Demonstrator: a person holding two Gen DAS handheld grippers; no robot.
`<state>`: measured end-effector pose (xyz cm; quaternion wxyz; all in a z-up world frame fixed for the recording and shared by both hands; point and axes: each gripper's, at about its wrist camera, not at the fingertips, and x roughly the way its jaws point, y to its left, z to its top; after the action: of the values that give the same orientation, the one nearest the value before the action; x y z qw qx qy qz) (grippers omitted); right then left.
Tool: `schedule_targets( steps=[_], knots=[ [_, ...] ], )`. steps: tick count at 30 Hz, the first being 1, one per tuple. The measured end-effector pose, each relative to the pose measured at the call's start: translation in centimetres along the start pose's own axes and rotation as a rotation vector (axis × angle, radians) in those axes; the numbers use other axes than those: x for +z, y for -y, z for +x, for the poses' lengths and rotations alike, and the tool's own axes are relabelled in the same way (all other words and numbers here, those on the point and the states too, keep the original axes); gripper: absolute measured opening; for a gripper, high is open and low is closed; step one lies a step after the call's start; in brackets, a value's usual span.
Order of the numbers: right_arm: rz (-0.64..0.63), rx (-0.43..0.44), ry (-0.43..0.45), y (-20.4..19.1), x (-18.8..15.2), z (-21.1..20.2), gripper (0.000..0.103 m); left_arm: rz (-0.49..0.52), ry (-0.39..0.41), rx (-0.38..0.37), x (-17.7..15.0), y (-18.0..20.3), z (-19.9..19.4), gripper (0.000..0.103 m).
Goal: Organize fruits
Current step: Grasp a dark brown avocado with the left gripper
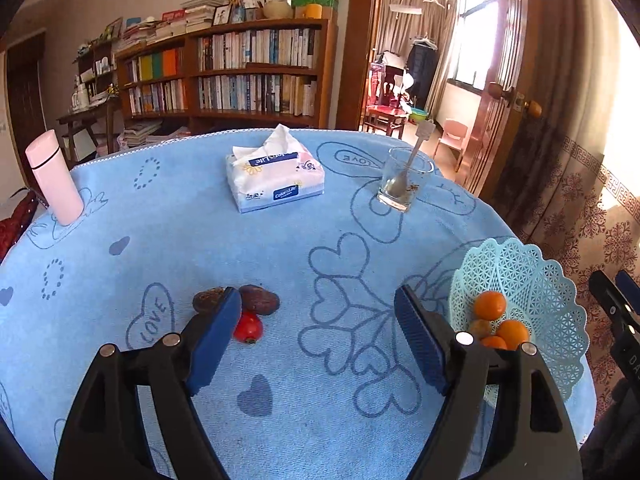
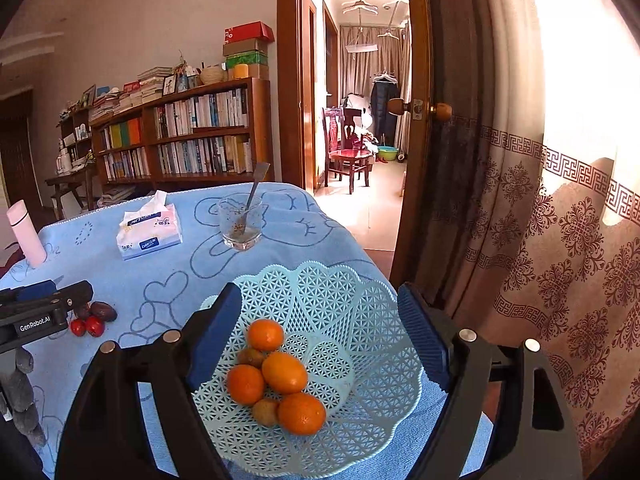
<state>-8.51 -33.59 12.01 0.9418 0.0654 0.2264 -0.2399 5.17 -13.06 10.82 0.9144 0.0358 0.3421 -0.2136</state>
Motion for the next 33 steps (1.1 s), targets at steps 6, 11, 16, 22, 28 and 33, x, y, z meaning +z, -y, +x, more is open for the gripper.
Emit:
schedule_targets(
  steps=[6,11,16,22,28,33],
  knots=[
    [-0.022,0.083,-0.033,-2.9,0.1,0.5,0.081,-0.080,-0.035,0.057,0.1,-5.7,0.9,0.079],
    [-0.052,0.109,-0.047,-4.6,-0.2,0.5,0.082,-0.136,-0.121,0.034,0.2,-8.9,3.5,0.079],
    [-0.074,0.115,-0.062,-5.5,-0.6,0.7,0.082,-0.155,-0.198,0.023,0.0,-10.5,6.1,0.079],
    [-0.077,0.114,-0.076,-5.6,-0.9,1.1,0.082,-0.131,-0.247,0.025,-0.3,-10.3,8.3,0.065],
    [-0.085,0.112,-0.088,-5.8,-1.2,1.6,0.082,-0.128,-0.249,-0.023,-0.6,-9.9,9.4,0.055],
    [-0.098,0.117,-0.101,-6.4,-1.7,2.0,0.082,-0.146,-0.245,-0.068,-0.6,-9.5,9.8,0.042]
  ],
)
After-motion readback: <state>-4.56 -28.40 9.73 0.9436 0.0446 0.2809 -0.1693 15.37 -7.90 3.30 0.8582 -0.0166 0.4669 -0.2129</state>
